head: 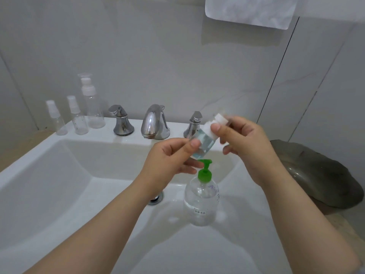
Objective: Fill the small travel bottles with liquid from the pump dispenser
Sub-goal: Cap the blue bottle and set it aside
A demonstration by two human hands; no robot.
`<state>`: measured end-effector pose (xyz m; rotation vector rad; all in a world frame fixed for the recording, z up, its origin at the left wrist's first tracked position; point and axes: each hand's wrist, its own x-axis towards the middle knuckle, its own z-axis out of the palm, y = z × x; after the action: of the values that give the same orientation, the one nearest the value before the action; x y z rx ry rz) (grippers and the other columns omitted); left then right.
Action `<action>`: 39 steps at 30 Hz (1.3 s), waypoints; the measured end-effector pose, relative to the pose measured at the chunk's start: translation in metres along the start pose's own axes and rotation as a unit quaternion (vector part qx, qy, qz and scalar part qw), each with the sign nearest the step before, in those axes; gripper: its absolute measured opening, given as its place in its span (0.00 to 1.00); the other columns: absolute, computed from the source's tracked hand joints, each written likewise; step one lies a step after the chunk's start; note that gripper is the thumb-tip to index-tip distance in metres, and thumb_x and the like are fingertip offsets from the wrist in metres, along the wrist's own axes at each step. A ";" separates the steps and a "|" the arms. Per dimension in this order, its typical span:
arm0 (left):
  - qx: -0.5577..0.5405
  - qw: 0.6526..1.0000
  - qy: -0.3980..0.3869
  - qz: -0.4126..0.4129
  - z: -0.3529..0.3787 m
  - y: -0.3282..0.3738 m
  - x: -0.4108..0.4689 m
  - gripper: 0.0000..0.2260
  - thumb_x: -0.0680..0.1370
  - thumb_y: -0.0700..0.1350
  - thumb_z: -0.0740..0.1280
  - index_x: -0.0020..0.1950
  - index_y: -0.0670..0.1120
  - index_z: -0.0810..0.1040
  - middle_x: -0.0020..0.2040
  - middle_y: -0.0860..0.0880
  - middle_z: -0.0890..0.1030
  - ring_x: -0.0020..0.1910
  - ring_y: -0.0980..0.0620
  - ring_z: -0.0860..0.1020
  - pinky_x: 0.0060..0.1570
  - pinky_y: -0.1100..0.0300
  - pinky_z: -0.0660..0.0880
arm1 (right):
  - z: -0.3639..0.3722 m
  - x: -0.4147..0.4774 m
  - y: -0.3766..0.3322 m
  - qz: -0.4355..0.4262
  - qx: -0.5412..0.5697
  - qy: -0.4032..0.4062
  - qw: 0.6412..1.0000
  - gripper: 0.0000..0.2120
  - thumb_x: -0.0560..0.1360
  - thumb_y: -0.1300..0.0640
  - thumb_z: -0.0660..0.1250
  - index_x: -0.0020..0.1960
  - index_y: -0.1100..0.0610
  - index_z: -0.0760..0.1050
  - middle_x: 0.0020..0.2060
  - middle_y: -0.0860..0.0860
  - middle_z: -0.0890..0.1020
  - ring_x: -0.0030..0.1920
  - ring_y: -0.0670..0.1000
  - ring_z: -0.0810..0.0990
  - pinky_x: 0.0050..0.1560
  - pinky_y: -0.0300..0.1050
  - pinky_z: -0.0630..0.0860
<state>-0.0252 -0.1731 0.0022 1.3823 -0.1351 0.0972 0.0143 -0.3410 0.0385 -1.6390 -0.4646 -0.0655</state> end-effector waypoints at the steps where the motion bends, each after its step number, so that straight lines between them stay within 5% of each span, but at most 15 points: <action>1: 0.022 1.000 0.006 0.014 0.002 -0.001 0.000 0.18 0.68 0.53 0.68 0.50 0.42 0.81 0.47 0.43 0.84 0.37 0.47 0.83 0.33 0.62 0.78 | -0.003 0.001 0.000 -0.010 0.004 0.032 0.999 0.07 0.73 0.55 0.71 0.49 0.57 0.80 0.37 0.46 0.81 0.38 0.45 0.78 0.39 0.40 0.76; 5: 0.060 0.996 0.057 0.046 0.001 -0.003 0.001 0.16 0.67 0.51 0.69 0.49 0.43 0.82 0.42 0.46 0.83 0.33 0.51 0.81 0.31 0.62 0.76 | -0.025 0.007 0.005 -0.048 -0.061 0.196 0.977 0.05 0.72 0.54 0.73 0.43 0.53 0.77 0.35 0.43 0.79 0.38 0.44 0.76 0.41 0.40 0.74; 8: 0.072 0.993 0.071 0.061 -0.001 -0.006 0.003 0.08 0.72 0.44 0.71 0.49 0.44 0.82 0.39 0.49 0.83 0.35 0.53 0.81 0.33 0.63 0.77 | -0.052 0.008 0.018 -0.031 -0.196 0.296 0.934 0.11 0.70 0.50 0.74 0.48 0.53 0.77 0.41 0.45 0.81 0.43 0.46 0.79 0.45 0.43 0.76; 16: 0.157 0.979 0.103 0.085 -0.003 -0.016 0.004 0.07 0.73 0.41 0.72 0.48 0.51 0.82 0.43 0.48 0.83 0.40 0.49 0.81 0.48 0.52 0.80 | -0.114 -0.013 0.063 0.151 -0.235 0.395 0.875 0.16 0.74 0.56 0.72 0.60 0.60 0.75 0.56 0.56 0.79 0.51 0.54 0.76 0.46 0.44 0.70; 23: 0.180 0.976 0.098 0.074 -0.001 -0.018 0.003 0.07 0.73 0.40 0.71 0.49 0.50 0.82 0.42 0.49 0.83 0.38 0.56 0.80 0.43 0.67 0.78 | -0.117 -0.014 0.072 0.210 -0.267 0.340 0.877 0.14 0.73 0.59 0.72 0.57 0.58 0.76 0.52 0.55 0.78 0.50 0.54 0.75 0.47 0.47 0.75; 31: 0.195 0.974 0.099 0.055 -0.005 -0.022 0.006 0.06 0.73 0.41 0.72 0.48 0.50 0.82 0.42 0.49 0.84 0.41 0.48 0.81 0.48 0.56 0.79 | -0.118 -0.009 0.076 0.311 -0.320 0.257 0.857 0.14 0.72 0.60 0.73 0.56 0.60 0.77 0.45 0.55 0.77 0.47 0.57 0.77 0.44 0.49 0.74; 39: 0.201 0.973 0.097 0.053 -0.005 -0.023 0.006 0.06 0.73 0.41 0.72 0.47 0.51 0.82 0.41 0.49 0.84 0.40 0.52 0.81 0.48 0.58 0.79 | -0.118 -0.010 0.077 0.302 -0.302 0.255 0.867 0.14 0.71 0.64 0.72 0.55 0.57 0.75 0.52 0.57 0.77 0.49 0.55 0.73 0.46 0.49 0.75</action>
<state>-0.0159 -0.1728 -0.0196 1.7608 -0.0246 0.3651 0.0579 -0.4613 -0.0214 -2.2166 0.5467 -0.1828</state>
